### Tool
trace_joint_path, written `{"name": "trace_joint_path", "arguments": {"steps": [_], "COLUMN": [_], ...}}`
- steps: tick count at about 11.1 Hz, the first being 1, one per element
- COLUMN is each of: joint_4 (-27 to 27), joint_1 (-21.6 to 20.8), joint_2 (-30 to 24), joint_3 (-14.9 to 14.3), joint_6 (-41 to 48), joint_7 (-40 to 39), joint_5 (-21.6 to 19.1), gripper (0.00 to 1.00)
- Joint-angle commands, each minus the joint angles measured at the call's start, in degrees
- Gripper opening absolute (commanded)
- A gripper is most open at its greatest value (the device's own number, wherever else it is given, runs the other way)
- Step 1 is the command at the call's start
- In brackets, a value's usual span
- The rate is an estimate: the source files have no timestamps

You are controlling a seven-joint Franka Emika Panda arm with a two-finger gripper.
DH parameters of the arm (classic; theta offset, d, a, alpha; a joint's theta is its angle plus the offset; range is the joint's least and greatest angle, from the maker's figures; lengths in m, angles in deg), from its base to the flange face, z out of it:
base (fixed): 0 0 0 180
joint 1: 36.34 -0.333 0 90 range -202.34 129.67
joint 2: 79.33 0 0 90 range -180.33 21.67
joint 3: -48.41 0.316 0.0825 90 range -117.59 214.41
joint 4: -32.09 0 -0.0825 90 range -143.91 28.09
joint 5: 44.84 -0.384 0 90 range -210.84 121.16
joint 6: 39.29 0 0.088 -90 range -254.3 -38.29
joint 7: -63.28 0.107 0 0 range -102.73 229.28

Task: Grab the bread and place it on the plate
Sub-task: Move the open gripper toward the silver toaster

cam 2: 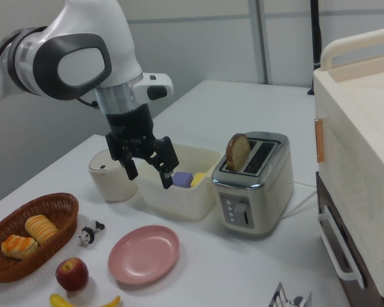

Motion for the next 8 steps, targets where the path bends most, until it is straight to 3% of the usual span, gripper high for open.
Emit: {"name": "trace_joint_path", "arguments": {"steps": [1,6,8], "joint_4": [-1.45,-1.27,-1.27], "joint_1": [-0.04,-0.13,-0.13], "joint_2": [-1.85,-0.89,-0.09], "joint_3": [-0.64,-0.56,-0.56], "joint_6": [0.97,0.18,-4.18], "joint_7": [0.27,0.09,0.09], "joint_5": [0.28,-0.07,-0.33], "gripper": [1.0,1.0,1.0]}}
